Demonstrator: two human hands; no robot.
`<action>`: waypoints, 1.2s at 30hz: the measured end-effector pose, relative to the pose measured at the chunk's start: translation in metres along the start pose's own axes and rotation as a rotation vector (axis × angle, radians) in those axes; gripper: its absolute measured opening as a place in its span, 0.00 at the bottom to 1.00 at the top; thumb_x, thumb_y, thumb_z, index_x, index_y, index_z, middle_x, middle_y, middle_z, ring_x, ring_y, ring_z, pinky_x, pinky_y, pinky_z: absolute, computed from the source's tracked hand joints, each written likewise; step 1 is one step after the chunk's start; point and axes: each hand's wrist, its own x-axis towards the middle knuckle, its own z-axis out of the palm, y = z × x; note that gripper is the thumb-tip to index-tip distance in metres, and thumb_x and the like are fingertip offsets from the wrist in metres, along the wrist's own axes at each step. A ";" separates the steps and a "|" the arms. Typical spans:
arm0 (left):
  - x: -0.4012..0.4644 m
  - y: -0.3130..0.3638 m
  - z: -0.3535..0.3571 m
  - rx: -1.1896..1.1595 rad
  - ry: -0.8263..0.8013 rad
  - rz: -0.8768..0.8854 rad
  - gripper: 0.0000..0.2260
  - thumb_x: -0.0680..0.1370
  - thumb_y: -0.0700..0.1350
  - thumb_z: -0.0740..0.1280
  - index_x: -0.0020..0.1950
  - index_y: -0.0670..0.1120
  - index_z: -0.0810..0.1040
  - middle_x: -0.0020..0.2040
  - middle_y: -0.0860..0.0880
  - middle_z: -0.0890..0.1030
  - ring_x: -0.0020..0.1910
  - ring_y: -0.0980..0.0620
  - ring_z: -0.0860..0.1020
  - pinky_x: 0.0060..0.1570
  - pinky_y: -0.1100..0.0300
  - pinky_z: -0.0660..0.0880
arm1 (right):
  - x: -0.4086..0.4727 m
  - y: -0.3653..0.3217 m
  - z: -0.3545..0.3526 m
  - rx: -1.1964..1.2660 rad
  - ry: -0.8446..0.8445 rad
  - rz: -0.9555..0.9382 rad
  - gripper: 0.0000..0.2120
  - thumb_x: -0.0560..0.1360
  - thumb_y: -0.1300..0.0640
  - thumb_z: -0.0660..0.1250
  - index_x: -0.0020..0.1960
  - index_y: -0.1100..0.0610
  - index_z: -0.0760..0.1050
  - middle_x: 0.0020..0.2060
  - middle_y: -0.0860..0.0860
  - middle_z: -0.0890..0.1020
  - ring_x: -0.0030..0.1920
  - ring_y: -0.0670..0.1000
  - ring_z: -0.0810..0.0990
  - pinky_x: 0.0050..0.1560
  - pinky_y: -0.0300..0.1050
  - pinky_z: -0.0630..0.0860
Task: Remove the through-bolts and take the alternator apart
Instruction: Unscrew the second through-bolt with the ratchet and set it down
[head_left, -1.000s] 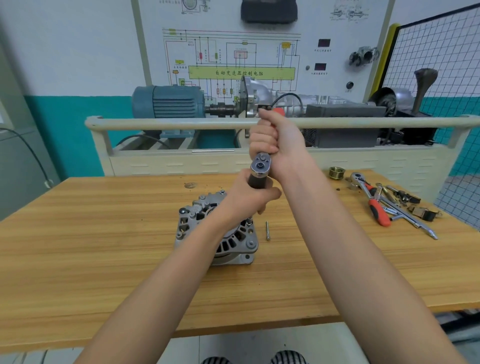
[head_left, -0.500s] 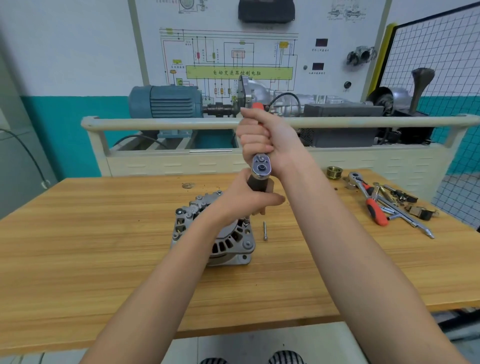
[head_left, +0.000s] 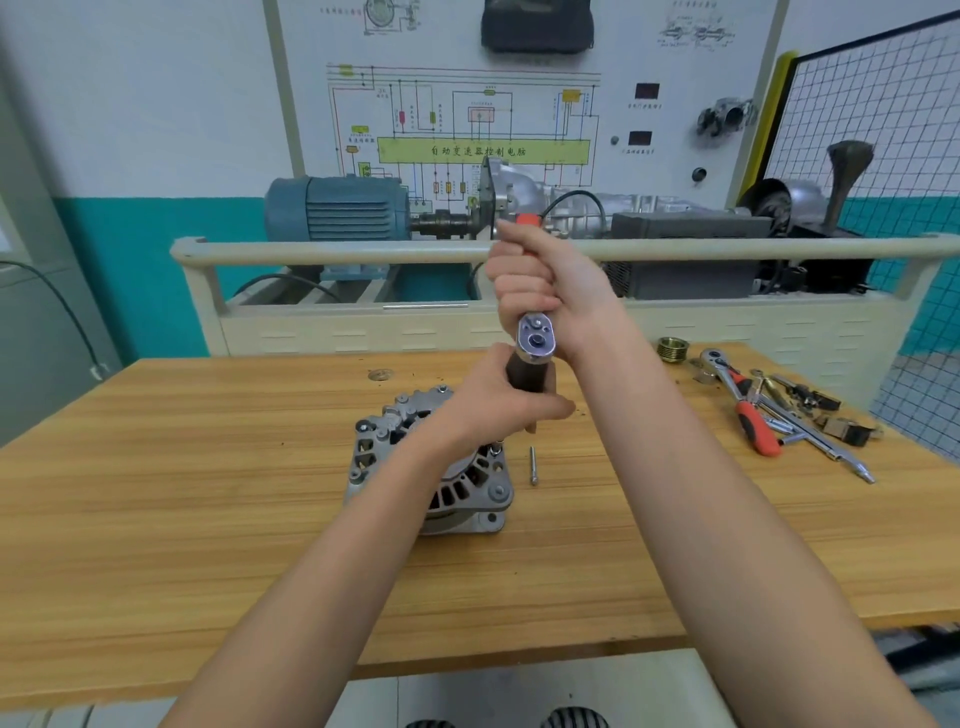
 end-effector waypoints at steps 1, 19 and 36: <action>0.000 0.002 -0.005 0.009 -0.077 -0.013 0.16 0.71 0.31 0.69 0.27 0.41 0.68 0.24 0.48 0.69 0.22 0.57 0.68 0.28 0.66 0.67 | 0.002 0.001 0.001 -0.027 -0.014 0.040 0.21 0.82 0.54 0.54 0.30 0.56 0.61 0.18 0.44 0.56 0.16 0.42 0.51 0.12 0.34 0.55; 0.001 -0.002 -0.010 0.030 -0.084 -0.020 0.17 0.71 0.35 0.70 0.26 0.43 0.68 0.22 0.49 0.70 0.26 0.49 0.69 0.35 0.56 0.69 | 0.004 0.003 0.005 -0.022 -0.011 0.022 0.18 0.81 0.55 0.54 0.32 0.54 0.58 0.15 0.47 0.61 0.18 0.41 0.50 0.13 0.32 0.51; 0.001 0.000 -0.004 0.030 -0.007 -0.034 0.16 0.71 0.35 0.71 0.26 0.44 0.69 0.21 0.51 0.70 0.22 0.56 0.70 0.27 0.64 0.68 | 0.001 0.001 0.000 0.028 0.025 -0.054 0.19 0.81 0.57 0.55 0.31 0.54 0.59 0.16 0.47 0.60 0.15 0.42 0.54 0.12 0.32 0.52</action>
